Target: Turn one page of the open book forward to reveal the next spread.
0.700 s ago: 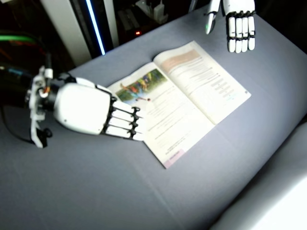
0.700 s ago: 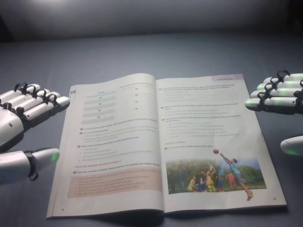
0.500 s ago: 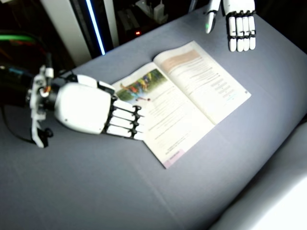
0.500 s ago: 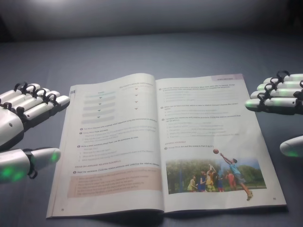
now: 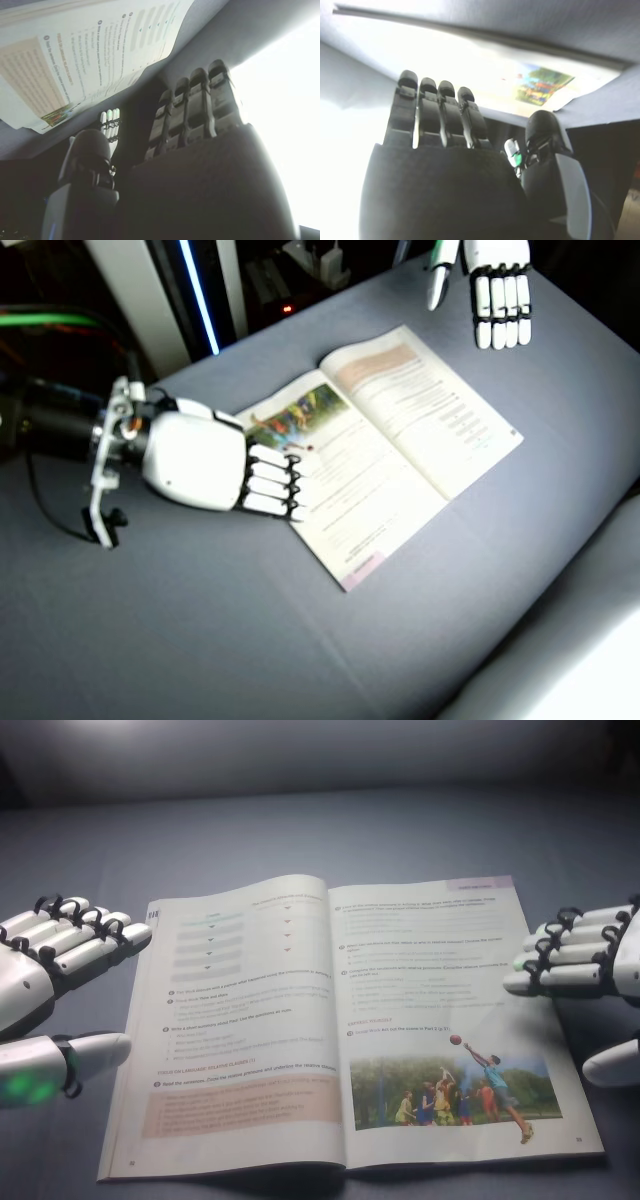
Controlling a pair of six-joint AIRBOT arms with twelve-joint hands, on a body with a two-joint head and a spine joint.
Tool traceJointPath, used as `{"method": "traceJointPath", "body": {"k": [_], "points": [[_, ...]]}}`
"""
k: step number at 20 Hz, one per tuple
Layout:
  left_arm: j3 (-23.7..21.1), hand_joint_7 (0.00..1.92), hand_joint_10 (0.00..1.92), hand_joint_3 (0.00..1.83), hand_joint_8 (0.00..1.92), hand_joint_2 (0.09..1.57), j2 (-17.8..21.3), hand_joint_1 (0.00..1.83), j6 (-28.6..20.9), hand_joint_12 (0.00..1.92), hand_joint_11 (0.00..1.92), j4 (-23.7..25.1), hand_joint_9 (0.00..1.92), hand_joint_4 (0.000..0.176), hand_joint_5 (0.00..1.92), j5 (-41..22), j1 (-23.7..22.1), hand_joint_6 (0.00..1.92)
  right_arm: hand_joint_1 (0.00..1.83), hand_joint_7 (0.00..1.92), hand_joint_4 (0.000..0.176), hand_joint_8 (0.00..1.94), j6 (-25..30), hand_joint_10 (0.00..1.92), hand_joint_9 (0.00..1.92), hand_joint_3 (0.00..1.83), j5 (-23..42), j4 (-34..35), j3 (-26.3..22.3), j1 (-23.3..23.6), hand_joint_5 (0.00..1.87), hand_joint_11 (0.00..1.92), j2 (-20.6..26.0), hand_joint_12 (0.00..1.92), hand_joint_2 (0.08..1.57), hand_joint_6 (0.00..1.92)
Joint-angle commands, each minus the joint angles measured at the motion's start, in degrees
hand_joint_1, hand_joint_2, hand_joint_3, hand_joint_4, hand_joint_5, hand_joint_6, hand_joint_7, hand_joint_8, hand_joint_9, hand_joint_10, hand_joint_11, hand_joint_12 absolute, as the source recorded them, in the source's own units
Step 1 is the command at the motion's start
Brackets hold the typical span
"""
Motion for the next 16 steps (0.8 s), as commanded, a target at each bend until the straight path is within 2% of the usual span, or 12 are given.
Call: {"method": "traceJointPath", "body": {"k": [1, 4, 12, 16], "points": [[0.37, 0.03, 0.01, 0.01, 0.01, 1.39, -0.16, 0.00, -0.06, 0.00, 0.00, -0.57, 0.02, 0.000, 0.01, -6.08, -0.57, 0.00, 0.00, 0.06, 0.000, 0.01, 2.27, 0.01, 0.03, 0.00, 3.01, 0.04, 0.59, 0.68, 0.08, 0.05, -0.56, 0.02, 1.24, 0.01], [0.40, 0.02, 0.00, 0.01, 0.00, 1.40, -0.15, 0.00, -0.17, 0.00, 0.00, -0.48, 0.00, 0.000, 0.01, -6.05, -0.57, 0.00, 0.00, 0.04, 0.000, 0.00, 6.24, 0.01, 0.03, 0.00, 2.67, -3.51, 2.23, 0.66, 0.07, 0.05, -2.36, 0.02, 1.24, 0.00], [0.90, 0.05, 0.01, 0.00, 0.01, 1.40, -0.87, 0.00, -0.39, 0.00, 0.00, -0.21, 0.03, 0.000, 0.05, -6.19, -1.48, 0.01, 0.00, 0.04, 0.000, 0.00, 6.78, 0.00, 0.03, 0.00, 2.19, -5.69, 3.41, 0.90, 0.05, 0.04, -5.30, 0.01, 1.24, 0.00], [0.91, 0.01, 0.00, 0.00, 0.00, 1.39, -0.89, 0.00, -0.54, 0.00, 0.00, -0.25, 0.00, 0.000, 0.03, -6.45, -1.49, 0.00, 0.00, 0.04, 0.000, 0.00, 6.77, 0.00, 0.02, 0.00, 3.04, -5.68, 4.47, 3.64, 0.05, 0.04, -7.71, 0.01, 1.25, 0.00]]}}
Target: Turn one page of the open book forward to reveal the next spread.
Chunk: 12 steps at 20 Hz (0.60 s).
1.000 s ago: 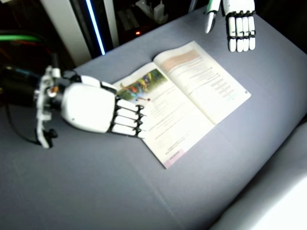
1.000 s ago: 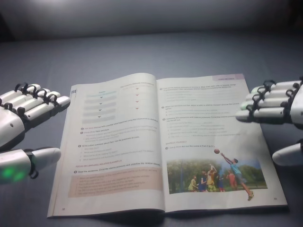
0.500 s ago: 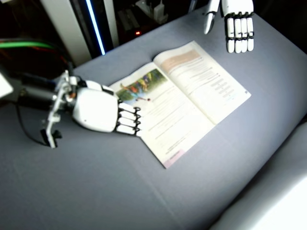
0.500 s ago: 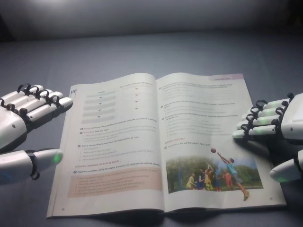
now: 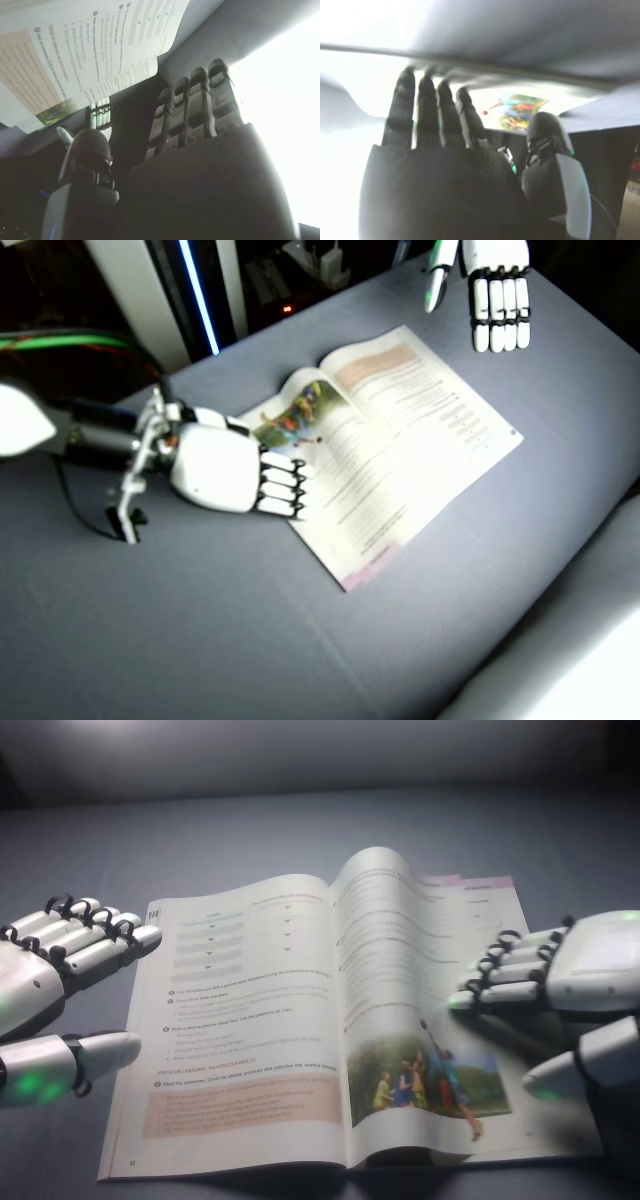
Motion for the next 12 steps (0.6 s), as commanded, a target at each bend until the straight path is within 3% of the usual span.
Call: {"method": "traceJointPath", "body": {"k": [1, 12], "points": [[0.44, 0.01, 0.00, 0.00, 0.00, 1.39, 0.13, 0.00, -0.12, 0.00, 0.00, -0.77, 0.00, 0.000, 0.03, -6.59, -0.61, 0.00, 0.00, 0.03, 0.000, 0.00, 0.24, 0.00, 0.00, 0.00, 3.26, 1.80, 0.24, 1.17, 0.04, 0.01, -0.36, 0.00, 1.23, 0.00], [1.03, 0.06, 0.01, 0.00, 0.01, 1.32, 0.75, 0.00, -0.13, 0.00, 0.00, -3.15, 0.01, 0.000, 0.08, -9.22, -0.62, 0.02, 0.00, 0.00, 0.000, 0.00, -0.27, 0.00, 0.00, 0.00, 9.66, 7.18, 4.38, 5.43, 0.02, 0.01, -10.73, 0.00, 1.28, 0.00]]}}
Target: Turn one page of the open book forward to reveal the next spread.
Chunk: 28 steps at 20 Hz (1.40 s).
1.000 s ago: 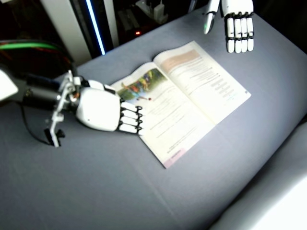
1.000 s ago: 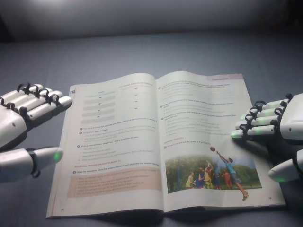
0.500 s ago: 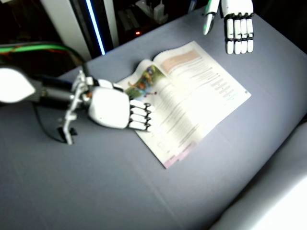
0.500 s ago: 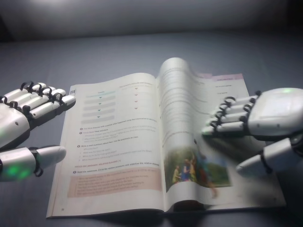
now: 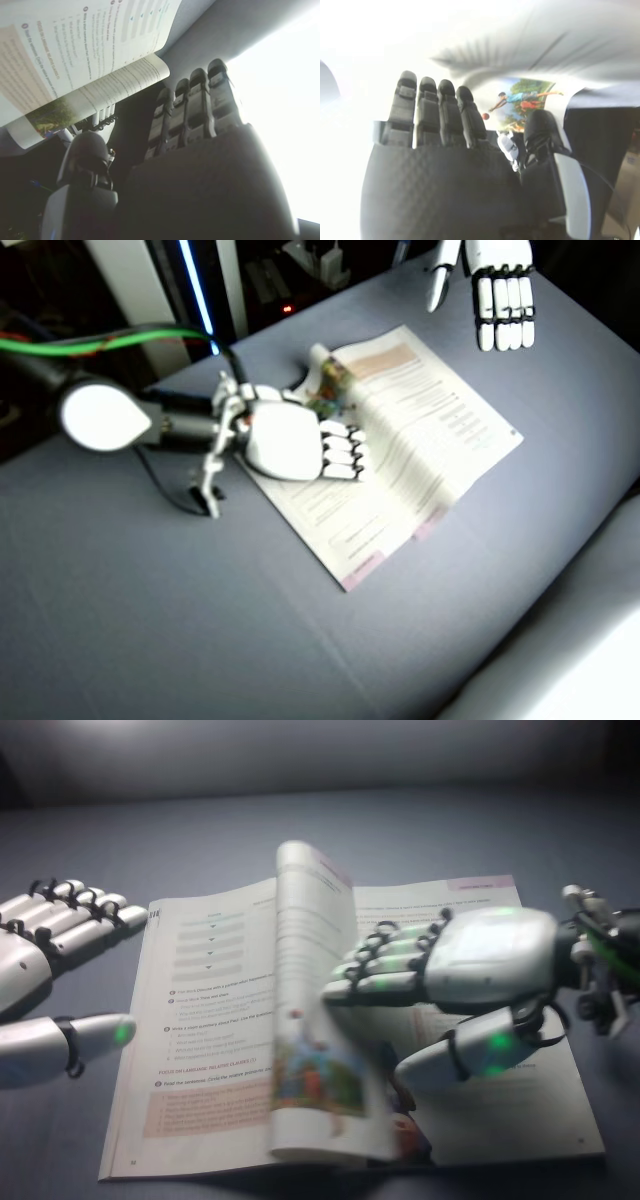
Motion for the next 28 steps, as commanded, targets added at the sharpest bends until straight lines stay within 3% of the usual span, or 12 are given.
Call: {"method": "traceJointPath", "body": {"k": [1, 6, 12, 17, 18, 22, 26, 28], "points": [[0.44, 0.06, 0.01, 0.00, 0.01, 1.32, 0.70, 0.00, -0.09, 0.00, 0.00, -0.93, 0.02, 0.000, 0.08, -7.74, -0.62, 0.02, 0.00, 0.03, 0.000, 0.01, 0.12, 0.00, 0.01, 0.00, 5.21, 2.42, 0.21, 0.74, 0.05, 0.02, -0.38, 0.01, 1.29, 0.01], [1.41, 0.07, 0.01, 0.00, 0.00, 1.30, 1.82, 0.00, -0.22, 0.01, 0.02, -4.27, 0.05, 0.000, 0.12, -10.46, -0.59, 0.00, 0.00, 0.08, 0.000, 0.01, 0.13, 0.01, 0.05, 0.00, 10.00, 2.81, 0.14, 2.36, 0.09, 0.02, -3.84, 0.00, 1.29, 0.01], [3.07, 0.08, 0.00, 0.00, 0.01, 1.31, 1.93, 0.00, -2.73, 0.01, 0.03, -5.80, 0.05, 0.000, 0.12, -11.60, -0.43, 0.01, 0.00, 0.25, 0.000, 0.01, -0.09, 0.01, 0.22, 0.00, 15.63, 2.74, 0.10, 7.14, 0.24, 0.16, -8.58, 0.06, 1.28, 0.01], [3.13, 0.08, 0.01, 0.00, 0.00, 1.31, 1.83, 0.00, -2.58, 0.01, 0.03, -5.78, 0.06, 0.000, 0.12, -11.26, -0.43, 0.00, 0.00, 0.15, 0.000, 0.00, -0.50, 0.00, 0.12, 0.00, 25.16, 3.62, -2.63, 11.78, 0.16, 0.07, -8.90, 0.03, 1.23, 0.00], [3.10, 0.09, 0.01, 0.00, 0.01, 1.30, 1.73, 0.00, -2.53, 0.01, 0.03, -5.61, 0.07, 0.000, 0.12, -11.30, -0.46, 0.00, 0.00, 0.08, 0.000, 0.00, -1.05, 0.00, 0.03, 0.00, 26.80, 4.17, -3.45, 12.02, 0.13, 0.01, -8.45, 0.00, 1.26, 0.00], [2.64, 0.09, 0.01, 0.00, 0.01, 1.30, 1.74, 0.00, -2.50, 0.01, 0.03, -5.54, 0.07, 0.000, 0.13, -11.94, -0.43, 0.00, 0.00, 0.08, 0.000, 0.00, -1.10, 0.00, 0.01, 0.00, 27.23, 5.02, -5.17, 11.37, 0.14, 0.00, -4.63, 0.00, 1.26, 0.00], [2.11, 0.07, 0.00, 0.00, 0.00, 1.29, 1.74, 0.00, -2.50, 0.00, 0.01, -5.80, 0.04, 0.000, 0.11, -12.53, 0.17, 0.00, 0.07, 0.17, 0.000, 0.01, -2.79, 0.02, 0.13, 0.00, 27.23, 8.97, -6.73, 8.77, 0.17, 0.08, 0.06, 0.04, 1.21, 0.01], [1.70, 0.05, 0.00, 0.00, 0.00, 1.28, 2.06, 0.00, -2.50, 0.00, 0.00, -6.08, 0.02, 0.000, 0.09, -13.11, 0.88, 0.00, 0.00, 0.18, 0.000, 0.01, -2.94, 0.00, 0.11, 0.01, 27.23, 10.70, -6.94, 7.65, 0.14, 0.04, 2.23, 0.02, 1.24, 0.01]]}}
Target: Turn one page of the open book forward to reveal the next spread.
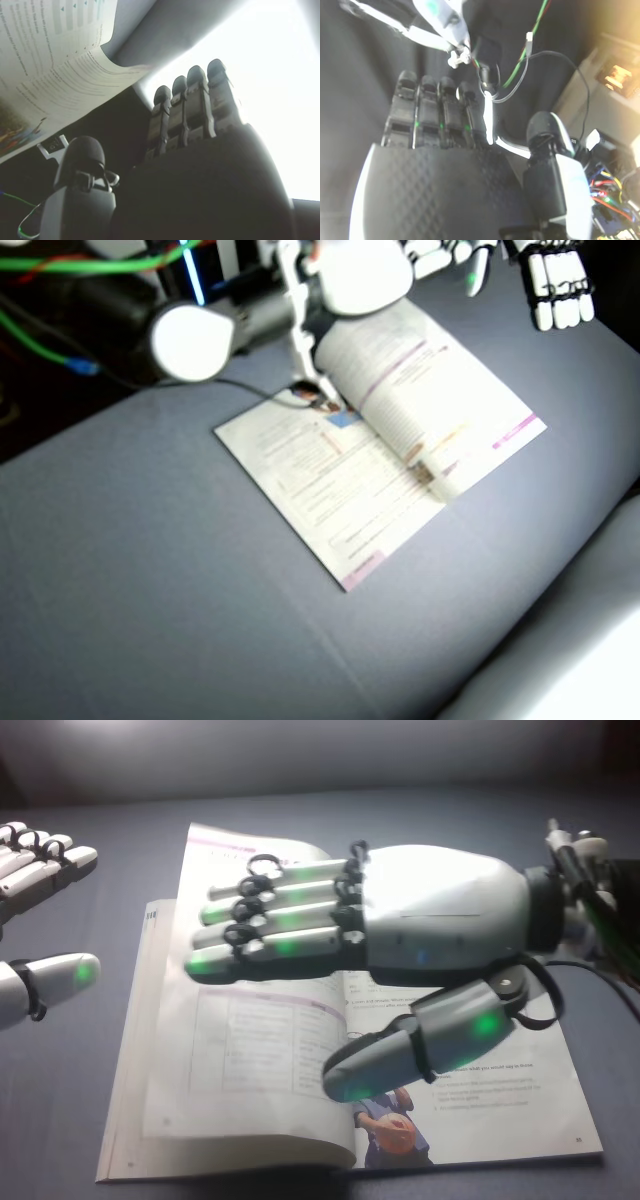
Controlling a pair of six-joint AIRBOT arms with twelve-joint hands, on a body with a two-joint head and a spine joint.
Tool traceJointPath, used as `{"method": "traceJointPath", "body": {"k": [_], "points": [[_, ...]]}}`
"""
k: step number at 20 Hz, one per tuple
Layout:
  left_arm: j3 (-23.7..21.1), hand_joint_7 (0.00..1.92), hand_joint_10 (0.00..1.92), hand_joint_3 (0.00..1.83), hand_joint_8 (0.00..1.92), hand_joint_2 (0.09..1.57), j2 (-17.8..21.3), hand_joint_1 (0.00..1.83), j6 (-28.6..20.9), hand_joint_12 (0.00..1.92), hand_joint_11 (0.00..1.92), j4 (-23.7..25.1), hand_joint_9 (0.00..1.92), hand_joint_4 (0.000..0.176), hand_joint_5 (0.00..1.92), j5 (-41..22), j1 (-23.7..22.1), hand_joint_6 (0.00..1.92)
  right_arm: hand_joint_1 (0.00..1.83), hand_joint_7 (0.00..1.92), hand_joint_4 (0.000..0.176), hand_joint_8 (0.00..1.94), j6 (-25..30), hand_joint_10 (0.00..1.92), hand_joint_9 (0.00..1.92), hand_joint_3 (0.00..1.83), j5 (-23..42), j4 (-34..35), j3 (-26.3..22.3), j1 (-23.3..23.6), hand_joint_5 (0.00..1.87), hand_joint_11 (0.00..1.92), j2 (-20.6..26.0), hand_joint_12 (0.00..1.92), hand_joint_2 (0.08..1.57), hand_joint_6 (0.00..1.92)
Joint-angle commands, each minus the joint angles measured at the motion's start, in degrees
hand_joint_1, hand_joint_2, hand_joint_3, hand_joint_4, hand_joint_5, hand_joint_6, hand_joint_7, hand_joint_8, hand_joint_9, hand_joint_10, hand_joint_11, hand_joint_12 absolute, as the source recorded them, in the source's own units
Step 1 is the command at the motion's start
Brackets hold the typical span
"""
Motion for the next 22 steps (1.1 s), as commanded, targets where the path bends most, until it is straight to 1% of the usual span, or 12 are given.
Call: {"method": "traceJointPath", "body": {"k": [1, 8, 9, 10, 12, 14, 15, 16, 18, 19, 21, 22], "points": [[-0.35, 0.06, 0.00, 0.00, 0.00, 1.28, 0.63, 0.00, -0.03, 0.00, 0.01, -1.30, 0.03, 0.000, 0.10, -7.67, 0.04, 0.00, 0.00, 0.22, 0.000, 0.01, 0.18, 0.01, 0.14, 0.01, 5.70, 5.54, -0.38, 0.30, 0.18, 0.07, 0.25, 0.03, 1.28, 0.01], [-3.29, 0.13, 0.01, 0.00, 0.01, 1.33, 0.94, 0.00, -0.04, 0.03, 0.07, -4.09, 0.09, 0.000, 0.16, -17.90, 2.71, 0.01, 0.00, 0.19, 0.000, 0.00, -8.14, 0.01, 0.12, 0.00, 8.06, 24.19, -2.43, -7.21, 0.21, 0.07, 8.41, 0.07, 1.27, 0.00], [-3.94, 0.12, 0.01, 0.00, 0.00, 1.32, 0.67, 0.00, -0.03, 0.03, 0.05, -4.86, 0.09, 0.000, 0.15, -20.81, 2.93, 0.00, 0.00, 0.21, 0.000, 0.01, -8.86, 0.01, 0.18, 0.01, 10.41, 29.97, -2.41, -10.08, 0.26, 0.00, 9.82, 0.62, 1.31, 0.01], [-4.23, 0.12, 0.01, 0.00, 0.00, 1.32, 0.37, 0.00, -0.04, 0.03, 0.05, -5.19, 0.09, 0.000, 0.15, -22.33, 3.03, 0.00, 0.00, 0.21, 0.000, 0.01, -9.26, 0.01, 0.18, 0.01, 12.22, 33.03, -2.44, -11.69, 0.26, 0.00, 10.51, 0.62, 1.31, 0.01], [-4.87, 0.12, 0.00, 0.00, 0.00, 1.32, -0.71, 0.00, -0.33, 0.01, 0.01, -5.47, 0.06, 0.000, 0.15, -26.57, 3.12, 0.01, 0.16, 0.17, 0.000, 0.00, -9.74, 0.00, 0.12, 0.00, 18.20, 42.81, -2.49, -17.64, 0.22, 0.01, 12.22, 0.25, 1.28, 0.00], [-5.28, 0.08, 0.00, 0.01, 0.00, 1.34, -1.29, 0.00, -0.85, 0.00, 0.00, -5.13, 0.01, 0.000, 0.12, -29.70, 3.11, 0.00, 0.20, 0.19, 0.000, 0.01, -9.74, 0.01, 0.14, 0.00, 22.91, 48.90, -2.96, -21.65, 0.22, 0.01, 13.22, 0.25, 1.27, 0.00], [-5.49, 0.04, 0.00, 0.01, 0.00, 1.34, -1.33, 0.00, -1.00, 0.00, 0.00, -5.02, 0.00, 0.039, 0.11, -30.38, 3.15, 0.00, 0.19, 0.09, 0.000, 0.01, -9.75, 0.00, 0.03, 0.01, 24.31, 50.48, -3.26, -22.63, 0.15, 0.00, 13.43, 0.05, 1.30, 0.00], [-5.77, 0.03, 0.00, 0.01, 0.00, 1.35, -1.40, 0.00, -1.44, 0.00, 0.00, -5.00, 0.00, 0.035, 0.10, -31.41, 3.45, 0.00, 0.38, 0.13, 0.000, 0.01, -9.75, 0.01, 0.07, 0.00, 26.42, 52.33, -3.67, -23.98, 0.17, 0.04, 13.69, 0.03, 1.29, 0.00], [-5.80, 0.00, 0.00, 0.02, 0.00, 1.37, -1.60, 0.00, -3.41, 0.00, 0.00, -5.23, 0.00, 0.021, 0.05, -33.63, 4.52, 0.00, 0.43, 0.12, 0.000, 0.00, -9.75, 0.00, 0.08, 0.01, 29.85, 54.63, -4.09, -25.73, 0.17, 0.05, 13.74, 0.02, 1.32, 0.00], [-5.88, 0.00, 0.00, 0.01, 0.00, 1.37, -1.59, 0.01, -4.09, 0.00, 0.00, -5.34, 0.00, 0.029, 0.04, -35.21, 5.04, 0.00, 0.43, 0.09, 0.000, 0.00, -9.75, 0.00, 0.06, 0.01, 31.74, 55.69, -4.35, -26.42, 0.15, 0.05, 13.74, 0.02, 1.31, 0.00], [-6.38, 0.02, 0.00, 0.01, 0.00, 1.37, -1.40, 0.02, -4.37, 0.00, 0.00, -4.98, 0.00, 0.000, 0.08, -36.45, 5.15, 0.01, 0.53, 0.00, 0.000, 0.00, -9.75, 0.00, 0.00, 0.00, 35.00, 57.16, -5.17, -27.65, 0.11, 0.00, 14.05, 0.00, 1.32, 0.00], [-6.56, 0.02, 0.00, 0.01, 0.00, 1.37, -1.55, 0.02, -3.99, 0.00, 0.00, -4.73, 0.00, 0.000, 0.08, -36.45, 4.99, 0.01, 0.53, 0.00, 0.000, 0.00, -9.75, 0.00, 0.00, 0.00, 36.49, 57.48, -5.60, -28.35, 0.11, 0.00, 14.29, 0.00, 1.32, 0.00]]}}
